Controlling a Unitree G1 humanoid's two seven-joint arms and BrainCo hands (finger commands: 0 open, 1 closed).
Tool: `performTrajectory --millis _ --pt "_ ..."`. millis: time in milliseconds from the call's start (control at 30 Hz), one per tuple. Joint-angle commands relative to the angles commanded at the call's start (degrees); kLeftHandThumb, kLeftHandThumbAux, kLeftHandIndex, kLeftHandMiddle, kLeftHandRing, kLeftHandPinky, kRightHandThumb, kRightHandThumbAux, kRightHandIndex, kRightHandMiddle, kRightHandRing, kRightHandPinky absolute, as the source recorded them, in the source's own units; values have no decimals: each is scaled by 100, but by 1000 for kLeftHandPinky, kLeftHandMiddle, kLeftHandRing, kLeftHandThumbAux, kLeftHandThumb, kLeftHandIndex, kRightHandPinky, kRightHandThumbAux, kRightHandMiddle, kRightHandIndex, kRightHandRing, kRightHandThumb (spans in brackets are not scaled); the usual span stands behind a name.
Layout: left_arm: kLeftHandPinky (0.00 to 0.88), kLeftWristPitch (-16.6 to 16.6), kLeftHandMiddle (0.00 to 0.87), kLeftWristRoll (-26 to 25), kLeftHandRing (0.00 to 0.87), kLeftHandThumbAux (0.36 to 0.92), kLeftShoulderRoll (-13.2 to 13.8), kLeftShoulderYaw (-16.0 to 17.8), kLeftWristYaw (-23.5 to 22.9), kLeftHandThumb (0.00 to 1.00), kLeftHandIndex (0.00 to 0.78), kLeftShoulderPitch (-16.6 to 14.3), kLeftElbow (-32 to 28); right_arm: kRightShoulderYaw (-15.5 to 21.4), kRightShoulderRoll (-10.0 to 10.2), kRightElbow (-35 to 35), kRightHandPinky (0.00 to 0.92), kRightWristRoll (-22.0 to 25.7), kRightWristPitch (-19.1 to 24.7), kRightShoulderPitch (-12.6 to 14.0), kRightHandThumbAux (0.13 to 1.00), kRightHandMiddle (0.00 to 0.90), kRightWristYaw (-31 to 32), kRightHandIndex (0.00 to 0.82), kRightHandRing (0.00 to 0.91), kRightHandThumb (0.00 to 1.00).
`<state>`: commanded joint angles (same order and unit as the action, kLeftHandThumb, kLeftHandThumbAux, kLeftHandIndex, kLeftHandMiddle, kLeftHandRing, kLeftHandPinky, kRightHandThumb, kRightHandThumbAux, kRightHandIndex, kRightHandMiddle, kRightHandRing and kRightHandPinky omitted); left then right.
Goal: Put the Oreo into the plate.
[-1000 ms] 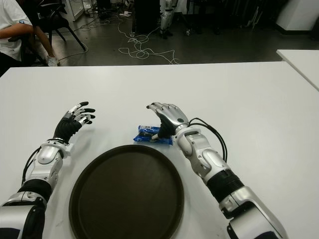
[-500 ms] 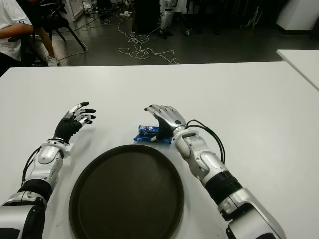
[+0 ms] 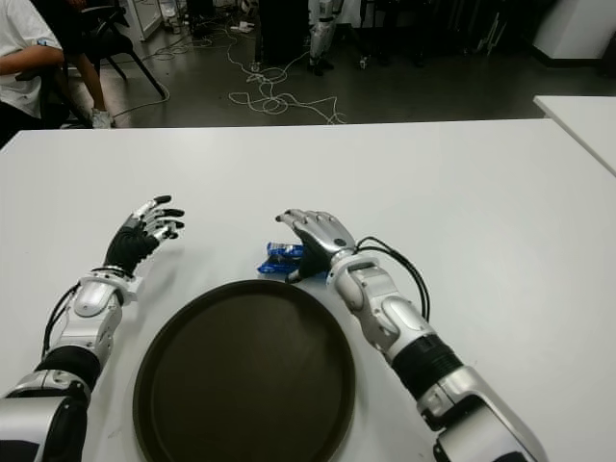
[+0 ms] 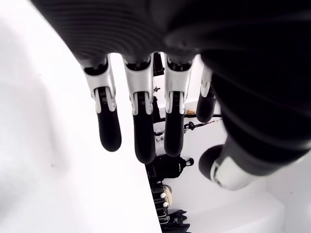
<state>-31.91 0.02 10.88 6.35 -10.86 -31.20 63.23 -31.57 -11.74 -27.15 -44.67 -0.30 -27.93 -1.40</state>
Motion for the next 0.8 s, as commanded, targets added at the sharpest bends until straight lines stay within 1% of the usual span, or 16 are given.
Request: performTrajectory --millis 133,200,267,433,600,800 --pt "301 -37 299 63 302 718 0 -48 85 294 162 29 -51 -42 95 -240 125 -2 -84 -35 799 156 -191 123 154 0" --pt "299 -55 300 91 302 725 -3 -75 120 282 163 48 -86 -71 209 -456 130 4 -147 -47 798 161 -380 129 159 0" --pt "299 -65 300 97 303 732 -7 -88 138 269 163 58 -100 -85 272 -566 143 9 -173 -58 794 171 -483 140 168 0" --pt "293 -80 298 92 298 734 -17 -97 169 266 162 61 -100 -75 315 -625 151 39 -194 -55 782 177 -548 144 172 0" --pt "297 -115 286 122 292 736 -25 -104 241 286 156 73 -107 -48 373 -631 177 71 -192 13 776 187 -662 150 183 0" --pt "294 -82 287 136 293 741 -39 -113 302 306 162 93 -154 -58 413 -692 202 44 -161 24 758 198 -771 158 194 0"
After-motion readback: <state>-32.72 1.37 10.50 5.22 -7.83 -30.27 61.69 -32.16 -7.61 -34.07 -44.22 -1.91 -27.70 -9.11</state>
